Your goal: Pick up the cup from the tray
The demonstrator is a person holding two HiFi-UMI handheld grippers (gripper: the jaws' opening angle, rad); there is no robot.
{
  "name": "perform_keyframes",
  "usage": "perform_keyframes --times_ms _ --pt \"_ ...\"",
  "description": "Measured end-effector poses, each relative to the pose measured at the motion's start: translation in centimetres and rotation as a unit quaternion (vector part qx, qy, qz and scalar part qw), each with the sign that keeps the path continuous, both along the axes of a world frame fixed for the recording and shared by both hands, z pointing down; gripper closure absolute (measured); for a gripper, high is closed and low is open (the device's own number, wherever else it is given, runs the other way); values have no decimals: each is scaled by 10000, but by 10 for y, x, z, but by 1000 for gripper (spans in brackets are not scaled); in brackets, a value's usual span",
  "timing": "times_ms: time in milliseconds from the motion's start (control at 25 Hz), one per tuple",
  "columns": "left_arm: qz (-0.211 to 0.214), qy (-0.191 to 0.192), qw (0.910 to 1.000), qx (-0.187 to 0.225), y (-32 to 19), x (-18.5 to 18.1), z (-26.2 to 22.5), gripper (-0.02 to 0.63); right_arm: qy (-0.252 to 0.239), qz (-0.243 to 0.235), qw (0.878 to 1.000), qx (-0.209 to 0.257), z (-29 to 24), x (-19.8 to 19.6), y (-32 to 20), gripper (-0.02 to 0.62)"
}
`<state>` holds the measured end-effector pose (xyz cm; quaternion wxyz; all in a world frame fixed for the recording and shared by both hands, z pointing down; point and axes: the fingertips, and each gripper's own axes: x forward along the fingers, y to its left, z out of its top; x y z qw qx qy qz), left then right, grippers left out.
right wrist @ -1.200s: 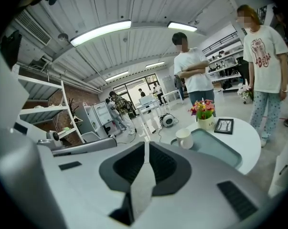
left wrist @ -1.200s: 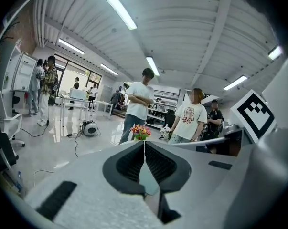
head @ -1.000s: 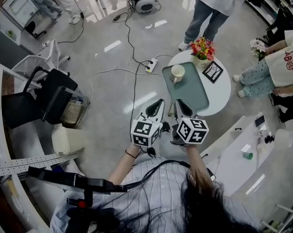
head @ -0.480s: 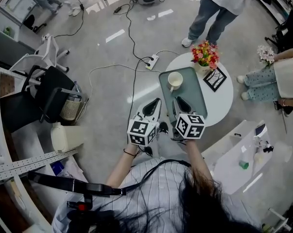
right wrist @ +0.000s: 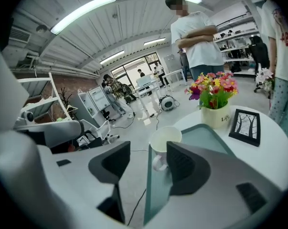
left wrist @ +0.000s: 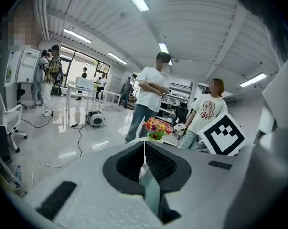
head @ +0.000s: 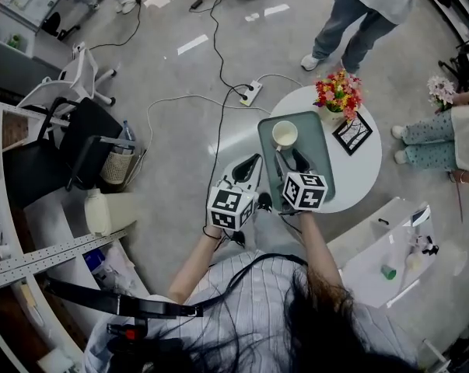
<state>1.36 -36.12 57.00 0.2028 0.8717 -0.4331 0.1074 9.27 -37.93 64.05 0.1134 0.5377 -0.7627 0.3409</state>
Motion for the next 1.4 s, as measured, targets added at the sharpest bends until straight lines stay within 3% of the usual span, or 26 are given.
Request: perform_keyframes --times_ms 120,440,680,1400 --pt "94 -46 9999 -18 -5 8 4 586 261 82 9996 -101 17 4 -11 325" --pt "57 -61 9998 -167 -19 10 13 586 558 280 9968 -493 55 1 -31 235" --pt "-65 -53 9997 -234 -25 0 17 586 731 264 9942 -749 81 3 -38 229" --pt "-297 -262 9982 -450 -31 -28 32 586 1425 452 9853 -833 106 5 -61 207"
